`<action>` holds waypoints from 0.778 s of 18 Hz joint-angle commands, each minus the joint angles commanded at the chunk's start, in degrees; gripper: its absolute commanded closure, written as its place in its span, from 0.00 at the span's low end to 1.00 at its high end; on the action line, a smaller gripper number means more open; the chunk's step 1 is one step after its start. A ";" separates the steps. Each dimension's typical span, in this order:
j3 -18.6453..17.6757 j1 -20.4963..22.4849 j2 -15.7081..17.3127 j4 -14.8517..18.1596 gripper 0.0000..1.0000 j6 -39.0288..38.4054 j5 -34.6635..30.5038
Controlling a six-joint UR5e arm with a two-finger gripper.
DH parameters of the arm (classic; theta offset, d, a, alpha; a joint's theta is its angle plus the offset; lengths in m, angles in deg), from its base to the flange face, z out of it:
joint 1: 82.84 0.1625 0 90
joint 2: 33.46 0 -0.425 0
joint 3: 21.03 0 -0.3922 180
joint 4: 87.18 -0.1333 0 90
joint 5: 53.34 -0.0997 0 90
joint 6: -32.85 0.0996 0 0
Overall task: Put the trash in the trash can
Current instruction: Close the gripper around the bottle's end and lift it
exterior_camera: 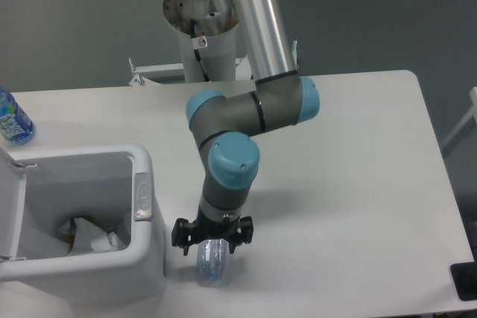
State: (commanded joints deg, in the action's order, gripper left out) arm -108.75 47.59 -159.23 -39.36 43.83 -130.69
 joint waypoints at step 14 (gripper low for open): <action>0.71 -0.09 -2.55 -2.99 0.27 0.09 -4.48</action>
State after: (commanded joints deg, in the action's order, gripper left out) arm -108.05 47.50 -161.78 -42.35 43.92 -135.17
